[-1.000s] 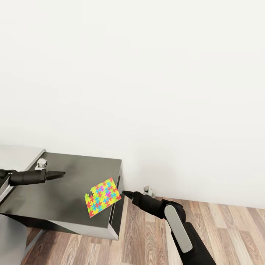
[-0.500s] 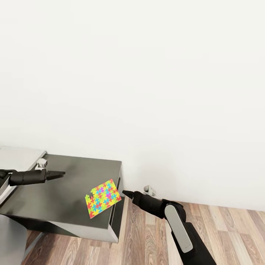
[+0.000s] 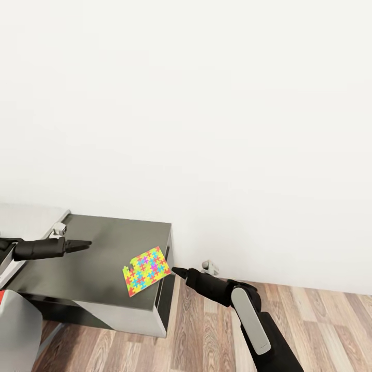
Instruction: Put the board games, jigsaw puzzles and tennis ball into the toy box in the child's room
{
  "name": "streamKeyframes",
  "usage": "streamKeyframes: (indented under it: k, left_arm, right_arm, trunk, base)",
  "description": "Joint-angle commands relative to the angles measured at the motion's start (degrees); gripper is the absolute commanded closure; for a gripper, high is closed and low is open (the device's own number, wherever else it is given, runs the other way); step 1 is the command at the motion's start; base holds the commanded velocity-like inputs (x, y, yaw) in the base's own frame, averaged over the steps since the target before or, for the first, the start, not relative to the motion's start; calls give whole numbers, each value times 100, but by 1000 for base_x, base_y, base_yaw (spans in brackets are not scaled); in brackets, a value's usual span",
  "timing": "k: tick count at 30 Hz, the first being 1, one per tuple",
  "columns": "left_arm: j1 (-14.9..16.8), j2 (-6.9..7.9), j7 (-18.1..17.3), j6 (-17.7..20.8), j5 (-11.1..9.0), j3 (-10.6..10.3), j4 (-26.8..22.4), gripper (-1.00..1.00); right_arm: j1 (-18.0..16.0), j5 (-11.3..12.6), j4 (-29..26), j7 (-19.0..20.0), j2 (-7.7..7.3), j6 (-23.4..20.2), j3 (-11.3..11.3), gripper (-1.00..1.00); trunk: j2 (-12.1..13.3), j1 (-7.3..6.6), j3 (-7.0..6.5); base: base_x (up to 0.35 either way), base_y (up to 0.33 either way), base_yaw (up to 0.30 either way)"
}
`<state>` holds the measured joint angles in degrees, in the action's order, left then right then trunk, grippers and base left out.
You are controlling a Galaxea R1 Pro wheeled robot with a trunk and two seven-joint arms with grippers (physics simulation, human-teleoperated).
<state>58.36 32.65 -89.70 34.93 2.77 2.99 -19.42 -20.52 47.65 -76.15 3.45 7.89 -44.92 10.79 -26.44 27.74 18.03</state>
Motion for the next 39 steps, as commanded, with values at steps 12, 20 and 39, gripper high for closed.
streamKeyframes:
  k: [12,20,39]
  left_arm:
    - [5,-21,-30,57,37,25,-1,-100]
    - [4,-22,-30,63,37,26,-1,-100]
    - [4,-27,-30,59,39,26,-1,-100]
  right_arm:
    - [-4,-39,-7,33,2,-26,-7,-100]
    - [-3,-43,-1,33,-4,-26,-7,-100]
    - [-1,-43,-13,33,-6,-26,-7,-100]
  trunk:
    - [-9,2,-102]
    - [-9,2,-177]
    - [-9,2,-354]
  base:
    - [-8,0,0]
    - [0,0,0]
    - [0,0,0]
